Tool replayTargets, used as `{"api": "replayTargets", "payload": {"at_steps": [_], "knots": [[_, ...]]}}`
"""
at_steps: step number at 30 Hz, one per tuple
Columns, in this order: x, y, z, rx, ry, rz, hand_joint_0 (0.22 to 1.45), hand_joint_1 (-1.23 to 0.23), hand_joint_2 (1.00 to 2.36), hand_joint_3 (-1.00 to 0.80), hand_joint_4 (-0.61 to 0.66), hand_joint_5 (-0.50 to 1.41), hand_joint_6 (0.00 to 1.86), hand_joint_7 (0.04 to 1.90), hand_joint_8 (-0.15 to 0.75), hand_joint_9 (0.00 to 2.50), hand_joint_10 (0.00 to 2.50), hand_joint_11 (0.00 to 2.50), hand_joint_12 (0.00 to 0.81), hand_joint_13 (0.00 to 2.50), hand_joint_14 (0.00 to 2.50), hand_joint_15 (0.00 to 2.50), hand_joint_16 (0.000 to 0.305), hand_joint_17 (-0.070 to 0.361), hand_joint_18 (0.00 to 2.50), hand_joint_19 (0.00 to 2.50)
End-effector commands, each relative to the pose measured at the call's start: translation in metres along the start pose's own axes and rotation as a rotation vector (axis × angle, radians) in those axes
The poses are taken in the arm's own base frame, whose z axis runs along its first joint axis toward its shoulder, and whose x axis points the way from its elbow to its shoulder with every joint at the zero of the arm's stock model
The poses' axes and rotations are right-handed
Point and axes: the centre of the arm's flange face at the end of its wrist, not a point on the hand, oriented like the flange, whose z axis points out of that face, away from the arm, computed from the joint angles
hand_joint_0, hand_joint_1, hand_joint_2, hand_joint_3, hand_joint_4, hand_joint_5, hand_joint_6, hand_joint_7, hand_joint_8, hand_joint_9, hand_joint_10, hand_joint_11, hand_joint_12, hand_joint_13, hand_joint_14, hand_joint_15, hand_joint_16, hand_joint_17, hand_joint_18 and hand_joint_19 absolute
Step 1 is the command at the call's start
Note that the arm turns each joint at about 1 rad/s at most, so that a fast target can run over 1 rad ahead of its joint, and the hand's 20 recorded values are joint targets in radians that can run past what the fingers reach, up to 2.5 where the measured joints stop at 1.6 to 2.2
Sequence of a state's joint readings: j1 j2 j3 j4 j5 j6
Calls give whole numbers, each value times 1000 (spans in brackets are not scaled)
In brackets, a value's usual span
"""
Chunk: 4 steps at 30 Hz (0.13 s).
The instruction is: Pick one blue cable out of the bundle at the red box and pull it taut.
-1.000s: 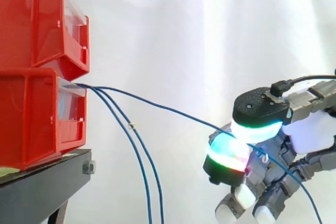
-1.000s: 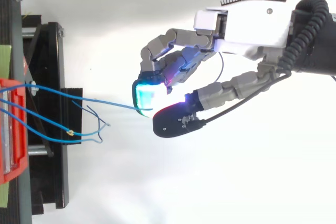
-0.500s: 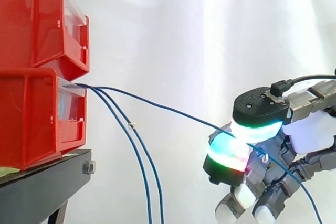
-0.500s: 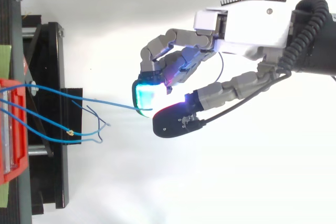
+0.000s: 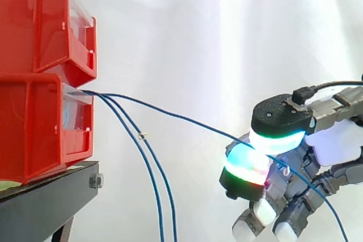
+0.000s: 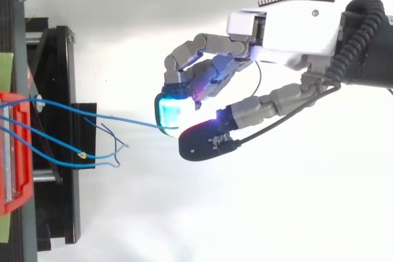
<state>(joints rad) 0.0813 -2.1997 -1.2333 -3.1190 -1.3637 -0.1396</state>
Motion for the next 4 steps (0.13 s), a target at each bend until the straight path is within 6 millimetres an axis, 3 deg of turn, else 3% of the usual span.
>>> {"api": "replayTargets", "payload": {"at_steps": [1, 4], "knots": [[0, 0, 0, 0, 0, 0, 589, -863, 1020, 3, -24, -62, 859, 1118, 307, 801, 9, 454, 358, 473, 7, 143, 54, 121, 688, 279], [0, 0, 0, 0, 0, 0, 589, -863, 1021, 3, -26, -62, 859, 1113, 306, 801, 7, 459, 357, 472, 5, 141, 54, 121, 689, 279]]}}
